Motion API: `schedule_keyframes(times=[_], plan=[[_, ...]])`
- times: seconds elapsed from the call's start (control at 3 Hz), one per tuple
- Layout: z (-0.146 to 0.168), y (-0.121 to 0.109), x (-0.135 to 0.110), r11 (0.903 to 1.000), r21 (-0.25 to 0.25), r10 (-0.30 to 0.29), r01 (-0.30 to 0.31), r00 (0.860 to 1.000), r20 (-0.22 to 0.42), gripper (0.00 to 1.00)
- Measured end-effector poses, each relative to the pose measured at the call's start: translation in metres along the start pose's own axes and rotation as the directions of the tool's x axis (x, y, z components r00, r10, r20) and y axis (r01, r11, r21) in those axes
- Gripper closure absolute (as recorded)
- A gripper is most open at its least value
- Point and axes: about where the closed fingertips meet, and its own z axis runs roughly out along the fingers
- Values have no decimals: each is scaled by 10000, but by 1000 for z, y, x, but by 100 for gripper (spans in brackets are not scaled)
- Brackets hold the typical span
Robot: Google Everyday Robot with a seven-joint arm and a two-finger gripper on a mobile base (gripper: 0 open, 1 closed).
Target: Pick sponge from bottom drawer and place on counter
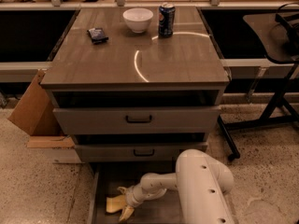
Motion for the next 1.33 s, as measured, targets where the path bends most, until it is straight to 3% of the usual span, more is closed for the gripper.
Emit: schedule_keyframes(times=[0.33, 0.67, 1.0, 1.33], plan=[[5, 1, 6, 10000, -93, 35, -36, 10000, -35, 39], [5, -2, 6, 9998, -80, -207, 207, 9998, -74, 70], [-21, -3, -9, 9964, 286, -798, 795, 9968, 93, 94], [-63, 9, -37, 9844, 593, -1699, 1655, 9823, 783, 100]])
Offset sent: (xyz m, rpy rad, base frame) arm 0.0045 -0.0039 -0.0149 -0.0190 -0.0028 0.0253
